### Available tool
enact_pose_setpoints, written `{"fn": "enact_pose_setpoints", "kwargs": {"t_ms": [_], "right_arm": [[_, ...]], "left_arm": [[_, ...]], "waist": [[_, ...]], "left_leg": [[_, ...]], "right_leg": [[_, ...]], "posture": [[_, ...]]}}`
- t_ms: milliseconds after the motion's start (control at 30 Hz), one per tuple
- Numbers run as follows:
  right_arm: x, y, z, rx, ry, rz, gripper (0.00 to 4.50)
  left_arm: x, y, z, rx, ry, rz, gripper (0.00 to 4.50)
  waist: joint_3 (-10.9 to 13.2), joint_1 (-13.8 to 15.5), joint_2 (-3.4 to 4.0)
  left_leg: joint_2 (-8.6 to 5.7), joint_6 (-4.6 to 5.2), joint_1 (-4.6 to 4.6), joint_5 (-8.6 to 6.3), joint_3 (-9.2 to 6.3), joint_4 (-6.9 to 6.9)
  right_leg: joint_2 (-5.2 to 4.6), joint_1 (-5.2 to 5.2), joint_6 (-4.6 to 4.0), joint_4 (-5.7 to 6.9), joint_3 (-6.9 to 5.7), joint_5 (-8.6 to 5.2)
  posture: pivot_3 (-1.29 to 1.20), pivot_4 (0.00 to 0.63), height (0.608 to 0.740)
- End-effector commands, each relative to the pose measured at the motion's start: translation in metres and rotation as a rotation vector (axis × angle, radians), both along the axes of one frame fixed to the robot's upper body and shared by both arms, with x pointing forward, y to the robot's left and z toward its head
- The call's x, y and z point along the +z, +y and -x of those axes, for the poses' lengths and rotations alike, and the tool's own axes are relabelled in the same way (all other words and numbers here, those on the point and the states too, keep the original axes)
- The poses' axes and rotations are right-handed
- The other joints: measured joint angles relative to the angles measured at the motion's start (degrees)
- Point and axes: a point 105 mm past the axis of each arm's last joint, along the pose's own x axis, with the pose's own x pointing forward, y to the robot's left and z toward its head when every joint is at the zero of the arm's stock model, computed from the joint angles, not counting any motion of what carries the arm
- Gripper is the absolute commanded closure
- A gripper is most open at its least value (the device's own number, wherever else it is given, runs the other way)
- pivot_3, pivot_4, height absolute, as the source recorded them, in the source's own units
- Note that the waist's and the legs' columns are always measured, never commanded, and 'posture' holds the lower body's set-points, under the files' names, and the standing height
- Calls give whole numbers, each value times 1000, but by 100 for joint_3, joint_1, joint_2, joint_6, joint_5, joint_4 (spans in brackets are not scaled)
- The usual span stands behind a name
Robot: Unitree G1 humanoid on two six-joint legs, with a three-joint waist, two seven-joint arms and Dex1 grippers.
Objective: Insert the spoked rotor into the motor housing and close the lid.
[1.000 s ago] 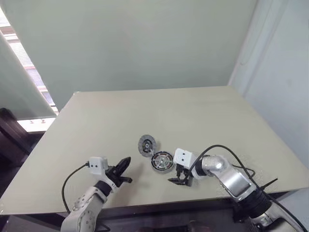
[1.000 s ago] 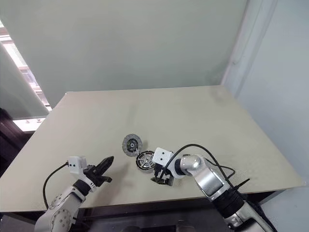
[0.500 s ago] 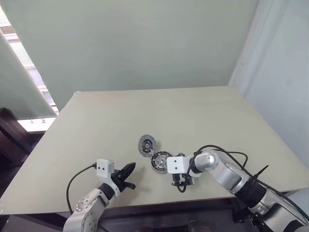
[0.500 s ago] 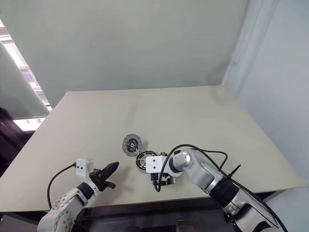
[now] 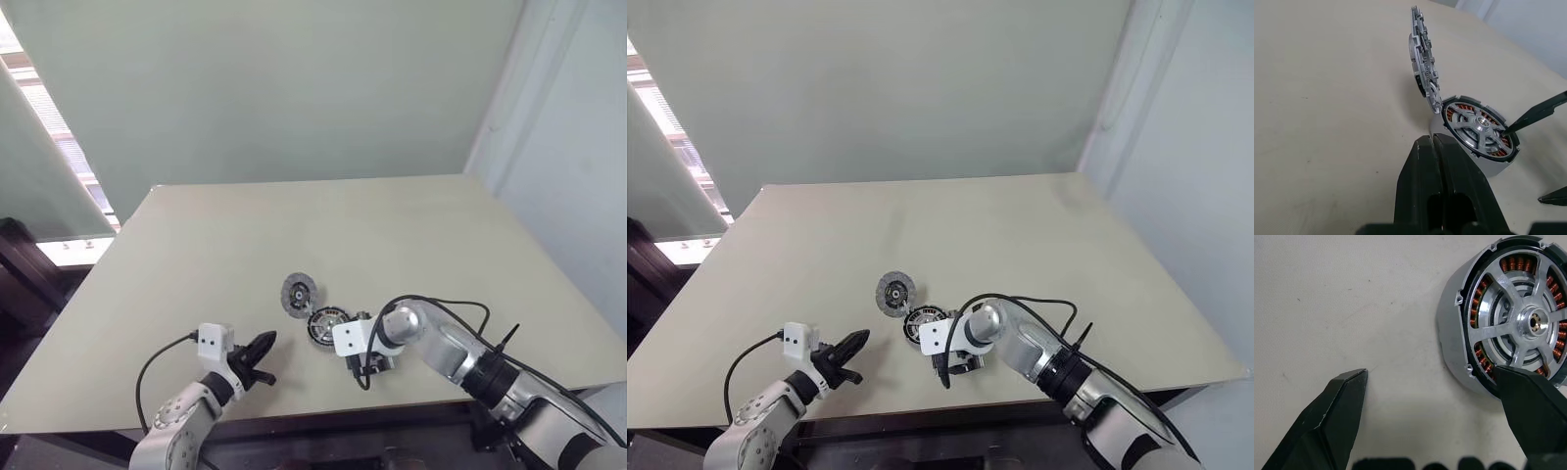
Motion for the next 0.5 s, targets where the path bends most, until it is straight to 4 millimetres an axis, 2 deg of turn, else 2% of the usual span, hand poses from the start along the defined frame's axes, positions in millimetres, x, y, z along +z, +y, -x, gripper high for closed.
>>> {"fn": "enact_pose_setpoints", "kwargs": {"t_ms": [33, 367, 400, 500], "right_arm": [[5, 3, -6, 8, -41, 3, 653], [1, 6, -8, 3, -62, 7, 4096], [1, 6, -9, 4, -64, 6, 4317], [2, 9, -11, 6, -71, -3, 4388]], "left_arm": [[11, -4, -3, -20, -51, -9, 4500], [12, -4, -1, -25, -53, -14, 4500], [12, -4, -1, -24, -54, -15, 4500], [12, -4, -2, -23, -54, -17, 4500]], "waist": [[0, 0, 1], [-6, -2, -5], [-5, -3, -3], [-5, -4, -2]], "left_leg": [[0, 0, 1, 0, 0, 1], [0, 0, 4, 0, -1, -2], [1, 0, 5, 0, 0, 0], [3, -1, 8, 1, 1, 7]], "right_leg": [[0, 1, 0, 1, 0, 0], [0, 3, 11, 1, 0, 6], [1, 3, 8, 2, 0, 5], [2, 5, -1, 8, 0, 0]], "posture": [[0, 0, 740], [0, 0, 740], [0, 0, 740], [0, 0, 740]]}}
